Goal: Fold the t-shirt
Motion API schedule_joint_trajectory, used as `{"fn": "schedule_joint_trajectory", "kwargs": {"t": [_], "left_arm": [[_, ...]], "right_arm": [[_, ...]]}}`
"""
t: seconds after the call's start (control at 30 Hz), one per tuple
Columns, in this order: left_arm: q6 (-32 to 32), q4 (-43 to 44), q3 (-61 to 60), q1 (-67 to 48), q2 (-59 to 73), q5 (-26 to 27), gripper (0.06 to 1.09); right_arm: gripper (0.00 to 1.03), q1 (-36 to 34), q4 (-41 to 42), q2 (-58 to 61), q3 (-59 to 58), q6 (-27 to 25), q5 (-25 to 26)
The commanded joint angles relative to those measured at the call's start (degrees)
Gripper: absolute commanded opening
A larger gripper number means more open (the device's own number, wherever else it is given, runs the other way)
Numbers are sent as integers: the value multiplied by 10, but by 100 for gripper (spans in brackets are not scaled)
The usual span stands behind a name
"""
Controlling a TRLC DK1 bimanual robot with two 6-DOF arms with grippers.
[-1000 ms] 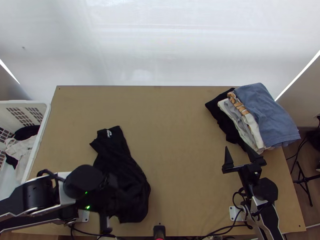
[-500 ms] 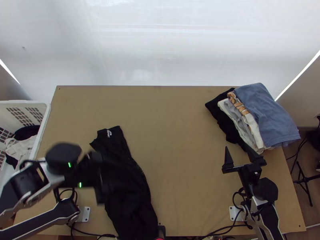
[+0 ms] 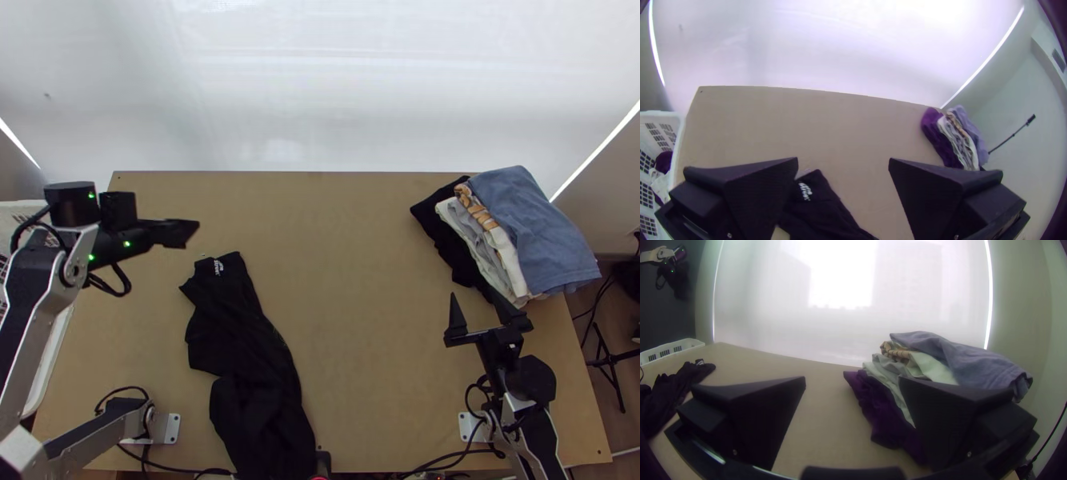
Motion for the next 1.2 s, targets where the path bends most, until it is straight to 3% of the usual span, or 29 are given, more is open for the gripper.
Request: {"fn": "schedule_joint_trajectory", "kwargs": {"t": [0.0, 0.3, 0.73, 0.9, 1.07, 1.17], "left_arm": [[20, -6, 1, 102, 30, -52, 104], [50, -96, 3, 132, 14, -98, 104], [65, -96, -57, 169, -2, -104, 104], [69, -88, -83, 167, -9, -104, 104], [71, -81, -93, 160, -6, -104, 104], [65, -70, -100, 147, -4, -104, 104]], "right_arm": [[98, 0, -1, 0, 0, 0, 0], [98, 25, -1, 0, 0, 39, -2], [98, 52, -4, -2, 0, 62, -2], [98, 12, -7, 20, 1, -19, -4], [98, -19, -20, 85, 36, -37, -1], [98, -26, -51, 232, 132, -24, 8]]}}
